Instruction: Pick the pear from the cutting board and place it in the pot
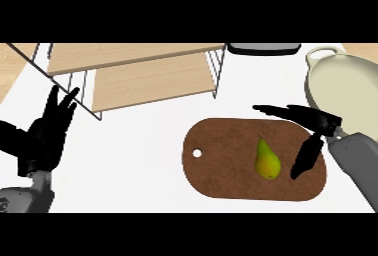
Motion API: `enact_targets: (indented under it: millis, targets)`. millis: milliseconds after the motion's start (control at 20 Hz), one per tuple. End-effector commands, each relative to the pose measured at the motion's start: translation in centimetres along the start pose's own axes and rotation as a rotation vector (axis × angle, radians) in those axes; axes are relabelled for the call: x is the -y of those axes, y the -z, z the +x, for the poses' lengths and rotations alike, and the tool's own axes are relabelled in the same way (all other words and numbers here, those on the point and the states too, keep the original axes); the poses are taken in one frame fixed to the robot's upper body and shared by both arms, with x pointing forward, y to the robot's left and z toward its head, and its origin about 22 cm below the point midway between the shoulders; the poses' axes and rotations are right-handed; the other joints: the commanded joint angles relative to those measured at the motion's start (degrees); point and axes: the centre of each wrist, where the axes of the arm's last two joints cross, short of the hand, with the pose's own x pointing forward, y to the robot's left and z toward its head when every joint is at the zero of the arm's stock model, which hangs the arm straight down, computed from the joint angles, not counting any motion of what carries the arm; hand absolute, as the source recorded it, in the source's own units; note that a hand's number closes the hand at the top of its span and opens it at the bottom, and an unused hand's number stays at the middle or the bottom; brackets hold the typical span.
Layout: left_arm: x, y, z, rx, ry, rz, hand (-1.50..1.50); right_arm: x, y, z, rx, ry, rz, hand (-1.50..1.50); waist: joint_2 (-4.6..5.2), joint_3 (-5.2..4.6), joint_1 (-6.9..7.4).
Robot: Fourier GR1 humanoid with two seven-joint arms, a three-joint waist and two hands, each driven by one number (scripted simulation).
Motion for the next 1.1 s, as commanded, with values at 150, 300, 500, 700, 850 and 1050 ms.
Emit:
enact_targets:
  millis: [150, 300, 500, 700, 850, 1050]
  targets:
    - [0.0, 0.4, 3.5, 0.126, -0.009, 0.006, 0.00, -1.5, -1.6, -1.2, -0.065, -0.032, -0.007, -1.50, -0.33, 0.38, -0.54]
    - [1.7, 0.6, 3.0, 0.124, -0.022, -0.010, 0.00, -2.8, -0.1, -2.5, -0.061, -0.029, 0.004, -1.50, -0.13, 0.41, -0.21]
    - [-0.5, 0.6, 1.1, 0.107, -0.022, -0.020, 0.00, -3.1, 1.7, -2.2, -0.038, -0.008, -0.032, -1.50, -0.07, 0.38, 0.00]
    - [-1.4, -0.1, 2.4, 0.123, -0.002, -0.007, 0.00, -3.7, 1.8, -1.8, -0.098, -0.057, -0.003, -1.50, -0.18, 0.37, 0.07]
    - [0.0, 0.9, 3.0, 0.121, -0.010, -0.012, 0.00, -3.7, 3.1, -2.2, -0.113, -0.038, 0.004, -1.50, -0.07, 0.39, 0.13]
    - [0.2, 1.3, 2.5, 0.111, -0.003, -0.033, 0.00, -3.7, 3.5, -2.8, -0.082, -0.040, 0.002, -1.50, 0.04, 0.40, 0.27]
